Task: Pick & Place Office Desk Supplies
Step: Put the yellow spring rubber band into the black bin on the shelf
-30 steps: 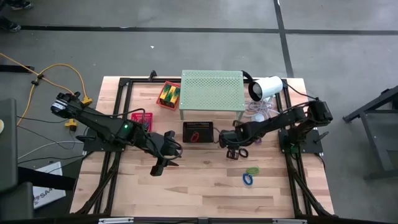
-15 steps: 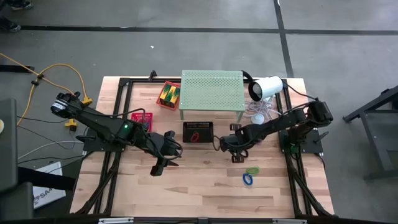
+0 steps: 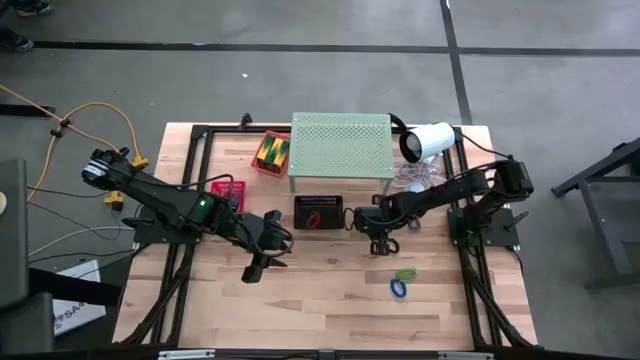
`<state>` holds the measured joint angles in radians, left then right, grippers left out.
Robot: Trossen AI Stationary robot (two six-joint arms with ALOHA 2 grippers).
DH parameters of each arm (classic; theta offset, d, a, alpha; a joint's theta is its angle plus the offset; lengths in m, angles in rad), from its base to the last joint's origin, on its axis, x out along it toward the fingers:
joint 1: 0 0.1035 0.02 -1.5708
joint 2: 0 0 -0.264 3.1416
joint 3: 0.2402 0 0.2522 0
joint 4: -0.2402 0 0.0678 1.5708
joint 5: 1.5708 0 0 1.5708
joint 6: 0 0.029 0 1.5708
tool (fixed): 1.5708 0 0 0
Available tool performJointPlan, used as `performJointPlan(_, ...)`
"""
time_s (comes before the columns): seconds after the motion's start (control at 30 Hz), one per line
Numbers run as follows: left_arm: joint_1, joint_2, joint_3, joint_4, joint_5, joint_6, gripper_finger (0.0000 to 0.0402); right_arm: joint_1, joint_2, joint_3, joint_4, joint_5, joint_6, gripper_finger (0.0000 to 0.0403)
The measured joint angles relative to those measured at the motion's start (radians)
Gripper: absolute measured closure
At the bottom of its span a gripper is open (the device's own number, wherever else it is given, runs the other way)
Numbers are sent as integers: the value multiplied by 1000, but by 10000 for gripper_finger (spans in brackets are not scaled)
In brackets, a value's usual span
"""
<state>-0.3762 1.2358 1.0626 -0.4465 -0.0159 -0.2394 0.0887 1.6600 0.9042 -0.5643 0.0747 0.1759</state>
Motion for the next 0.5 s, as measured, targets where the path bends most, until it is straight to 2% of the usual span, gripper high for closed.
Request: performJointPlan(0.5,0,0,0,0,0,0,236,3,0,-6,3,23,2,328)
